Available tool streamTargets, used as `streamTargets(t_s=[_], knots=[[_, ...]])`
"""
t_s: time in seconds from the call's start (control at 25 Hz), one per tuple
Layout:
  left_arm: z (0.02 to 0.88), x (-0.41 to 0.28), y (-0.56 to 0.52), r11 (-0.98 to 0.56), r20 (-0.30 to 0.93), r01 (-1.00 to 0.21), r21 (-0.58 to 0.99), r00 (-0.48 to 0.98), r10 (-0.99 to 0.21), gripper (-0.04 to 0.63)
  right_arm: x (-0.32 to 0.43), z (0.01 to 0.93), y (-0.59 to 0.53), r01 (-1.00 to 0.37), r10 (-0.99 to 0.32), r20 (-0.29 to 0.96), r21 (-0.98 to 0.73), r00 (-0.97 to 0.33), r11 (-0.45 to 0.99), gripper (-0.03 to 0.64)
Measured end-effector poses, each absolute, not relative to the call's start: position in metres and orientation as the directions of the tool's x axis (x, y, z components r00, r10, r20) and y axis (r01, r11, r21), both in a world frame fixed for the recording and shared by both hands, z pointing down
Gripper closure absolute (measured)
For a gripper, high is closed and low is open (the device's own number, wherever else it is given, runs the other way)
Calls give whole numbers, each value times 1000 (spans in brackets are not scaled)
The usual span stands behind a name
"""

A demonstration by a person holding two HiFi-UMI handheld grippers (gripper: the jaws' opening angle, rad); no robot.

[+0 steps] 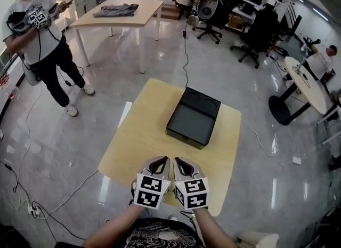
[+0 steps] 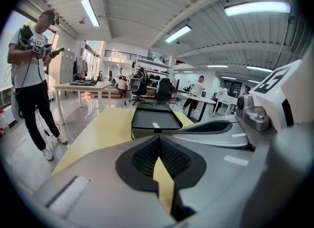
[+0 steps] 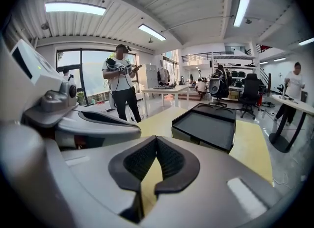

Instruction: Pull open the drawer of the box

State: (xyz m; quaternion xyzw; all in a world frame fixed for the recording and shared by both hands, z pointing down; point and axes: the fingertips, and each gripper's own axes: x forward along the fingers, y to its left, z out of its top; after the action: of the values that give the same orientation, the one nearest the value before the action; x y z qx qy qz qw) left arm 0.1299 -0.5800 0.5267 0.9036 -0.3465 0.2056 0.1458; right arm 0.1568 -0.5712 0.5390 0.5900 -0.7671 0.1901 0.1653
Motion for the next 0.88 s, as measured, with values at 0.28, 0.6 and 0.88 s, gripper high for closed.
streamTargets(t_s=[0.28, 0.6, 0.88], knots=[[533, 111, -638, -746, 469, -652, 139, 707, -530, 578, 145, 555, -631, -975, -830, 524, 4, -189, 224, 599], [544, 89, -699, -776, 470, -612, 152, 736, -488, 578, 142, 581, -697, -931, -803, 595, 272, -37, 245, 595], [555, 80, -750, -804, 475, -574, 157, 757, -448, 578, 147, 612, -753, -825, -766, 637, 473, 79, 308, 595]])
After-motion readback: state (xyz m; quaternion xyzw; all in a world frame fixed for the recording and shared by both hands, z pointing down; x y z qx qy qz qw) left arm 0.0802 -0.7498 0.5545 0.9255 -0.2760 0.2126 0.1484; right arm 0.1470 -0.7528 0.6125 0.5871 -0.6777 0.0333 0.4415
